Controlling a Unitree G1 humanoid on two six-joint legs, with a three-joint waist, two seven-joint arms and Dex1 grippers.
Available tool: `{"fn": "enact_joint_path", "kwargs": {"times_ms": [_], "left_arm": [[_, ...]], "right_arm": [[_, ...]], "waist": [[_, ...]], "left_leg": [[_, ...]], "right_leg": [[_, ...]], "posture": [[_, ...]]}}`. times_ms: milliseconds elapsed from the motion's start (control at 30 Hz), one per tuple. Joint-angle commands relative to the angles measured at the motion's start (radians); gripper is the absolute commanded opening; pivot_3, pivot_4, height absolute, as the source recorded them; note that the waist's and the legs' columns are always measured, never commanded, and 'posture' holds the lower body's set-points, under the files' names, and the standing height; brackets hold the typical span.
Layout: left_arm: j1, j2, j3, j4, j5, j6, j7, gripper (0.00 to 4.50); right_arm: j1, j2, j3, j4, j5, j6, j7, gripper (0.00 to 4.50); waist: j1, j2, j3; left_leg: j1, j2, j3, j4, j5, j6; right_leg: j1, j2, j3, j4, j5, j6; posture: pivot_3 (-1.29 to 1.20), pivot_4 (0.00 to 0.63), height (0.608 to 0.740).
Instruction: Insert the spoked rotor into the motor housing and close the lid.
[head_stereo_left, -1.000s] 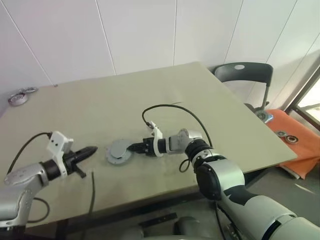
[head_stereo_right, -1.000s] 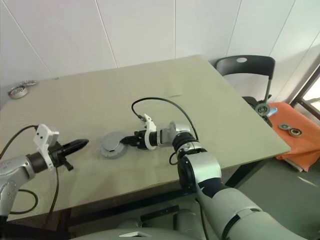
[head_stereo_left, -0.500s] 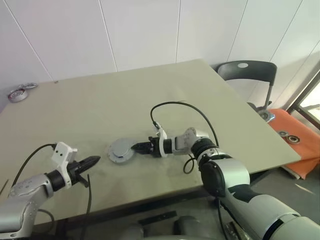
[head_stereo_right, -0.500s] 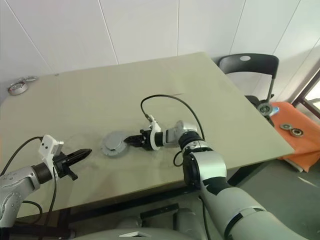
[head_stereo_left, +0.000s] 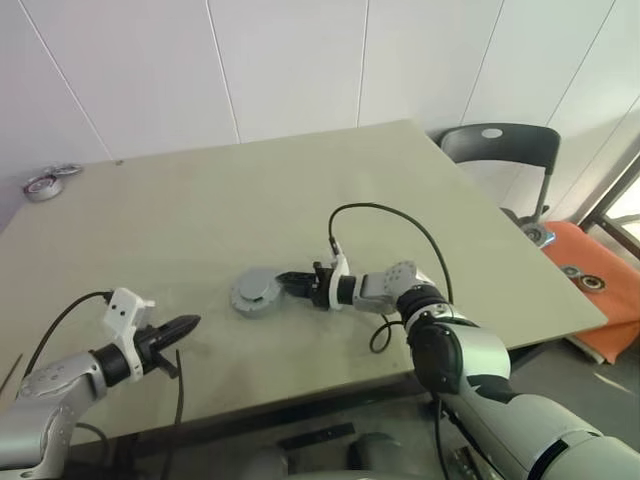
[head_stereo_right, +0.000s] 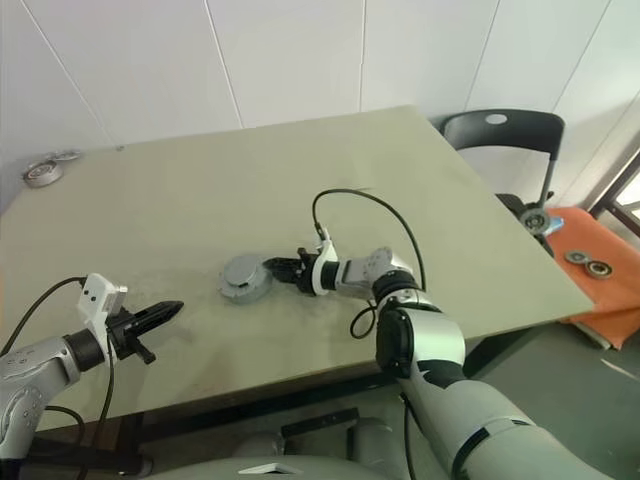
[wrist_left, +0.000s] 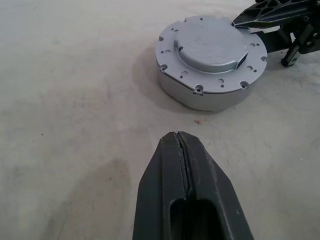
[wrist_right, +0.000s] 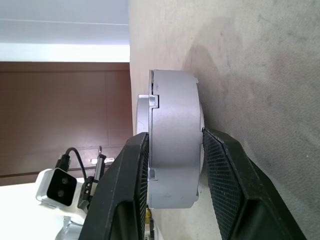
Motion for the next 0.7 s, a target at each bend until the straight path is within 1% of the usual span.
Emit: {"fn": "enact_joint_path", "kwargs": {"times_ms": [33, 233, 367, 567, 700], "left_arm": [[-0.035, 0.014, -0.007, 0.006, 0.015, -0.015, 0.000, 0.00], [-0.055, 0.012, -0.025, 0.021, 0.031, -0.020, -0.005, 0.00], [-0.056, 0.008, -0.036, 0.021, 0.034, -0.019, -0.003, 0.00], [-0.064, 0.006, -0.046, 0.021, 0.036, -0.016, 0.002, 0.00], [-0.071, 0.005, -0.051, 0.023, 0.037, -0.011, 0.005, 0.00]], "right_arm": [[-0.003, -0.021, -0.035, -0.047, 0.048, 0.029, -0.008, 1.55], [0.002, -0.026, -0.035, -0.089, 0.071, 0.071, 0.001, 1.55], [-0.001, -0.024, -0.063, -0.119, 0.105, 0.084, 0.002, 1.55], [0.011, -0.004, -0.092, -0.163, 0.136, 0.063, -0.024, 1.55], [0.028, 0.016, -0.111, -0.233, 0.196, 0.108, 0.016, 1.55]], "waist": [[0.003, 0.000, 0.000], [0.000, -0.001, 0.000], [-0.002, -0.001, 0.000], [-0.001, -0.001, 0.000], [-0.001, -0.001, 0.000]], "left_leg": [[0.000, 0.000, 0.000, 0.000, 0.000, 0.000], [0.000, 0.000, 0.001, 0.000, 0.000, 0.000], [0.000, 0.001, 0.001, 0.000, 0.000, 0.000], [0.000, 0.001, 0.001, 0.000, 0.000, 0.000], [0.000, 0.001, 0.001, 0.000, 0.000, 0.000]], "right_leg": [[0.000, 0.000, 0.000, 0.000, 0.000, 0.000], [0.000, 0.000, 0.001, 0.000, 0.000, 0.000], [-0.001, 0.001, 0.001, 0.001, 0.001, 0.000], [-0.001, 0.001, 0.001, 0.001, 0.001, 0.000], [-0.001, 0.001, 0.001, 0.001, 0.001, 0.000]], "posture": [[0.00, 0.000, 0.740], [0.00, 0.000, 0.740], [0.00, 0.000, 0.740], [0.00, 0.000, 0.740], [0.00, 0.000, 0.740]]}}
